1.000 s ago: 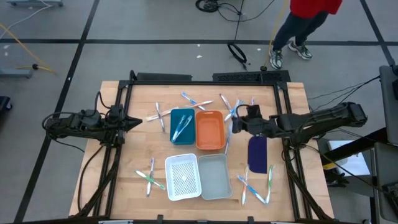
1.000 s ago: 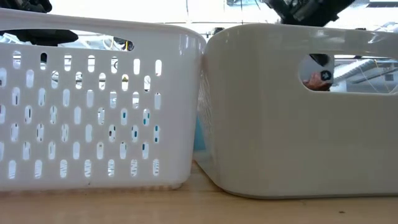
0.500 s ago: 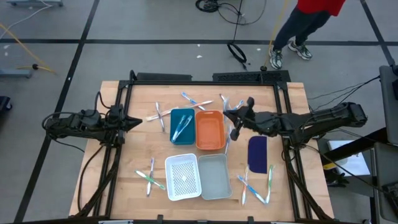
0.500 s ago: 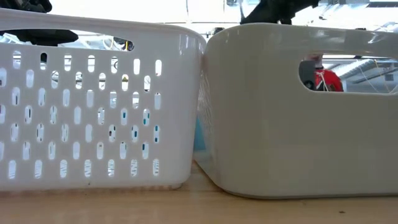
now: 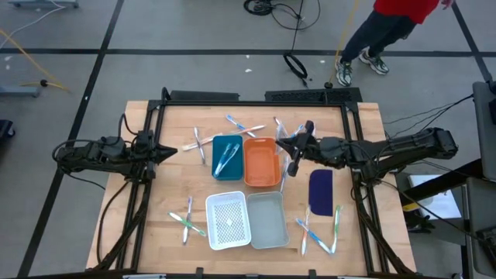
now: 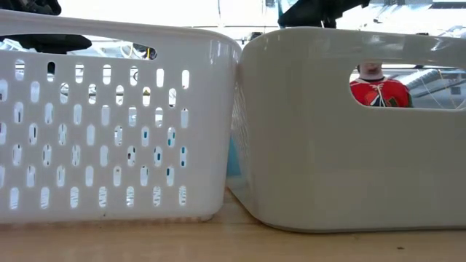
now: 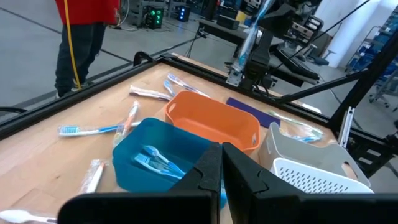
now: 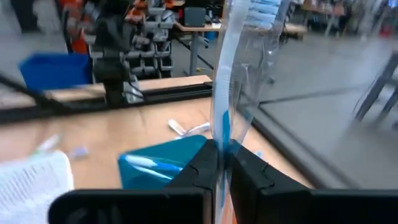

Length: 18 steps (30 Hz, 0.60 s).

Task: Pick & Place Toothbrushes
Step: Put the blue toothbrush into the blue bin

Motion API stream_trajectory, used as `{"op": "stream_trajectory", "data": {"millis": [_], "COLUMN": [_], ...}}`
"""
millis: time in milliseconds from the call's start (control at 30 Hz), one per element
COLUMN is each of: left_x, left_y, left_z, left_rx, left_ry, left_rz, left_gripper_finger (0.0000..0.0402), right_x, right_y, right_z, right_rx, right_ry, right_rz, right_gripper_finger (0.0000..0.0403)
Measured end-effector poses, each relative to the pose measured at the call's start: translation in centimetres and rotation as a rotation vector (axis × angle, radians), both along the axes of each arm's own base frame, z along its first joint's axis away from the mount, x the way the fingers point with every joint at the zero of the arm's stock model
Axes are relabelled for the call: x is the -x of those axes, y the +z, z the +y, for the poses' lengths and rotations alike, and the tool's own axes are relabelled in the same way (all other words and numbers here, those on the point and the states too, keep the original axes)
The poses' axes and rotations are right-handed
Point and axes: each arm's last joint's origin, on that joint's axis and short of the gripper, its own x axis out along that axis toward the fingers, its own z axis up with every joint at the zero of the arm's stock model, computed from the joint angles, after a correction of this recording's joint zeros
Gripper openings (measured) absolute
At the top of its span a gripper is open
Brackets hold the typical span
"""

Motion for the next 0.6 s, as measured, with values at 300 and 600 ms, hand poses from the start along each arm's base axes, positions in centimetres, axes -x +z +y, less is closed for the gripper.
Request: {"op": "stream_trajectory", "data": {"millis": [300,600], "left_x": [0.0,0.0], "left_y": [0.0,0.0], "left_z": [0.0,-0.1], "left_rx": [0.043,0.113], "left_ry": [0.0,0.0], "left_rz": [-0.007,-0.019], "left_gripper_finger": [0.0017,0.0017], "right_x": [-0.6,-4.0], "right_y": [-0.3,-0.9], "right_z": [-1.1,-2.6], "right_rx": [-0.585,-0.767], "right_ry": [-0.021,0.141], "right_rz": [-0.196,-0.366], "right_gripper_finger": [0.0014,0.0007]}}
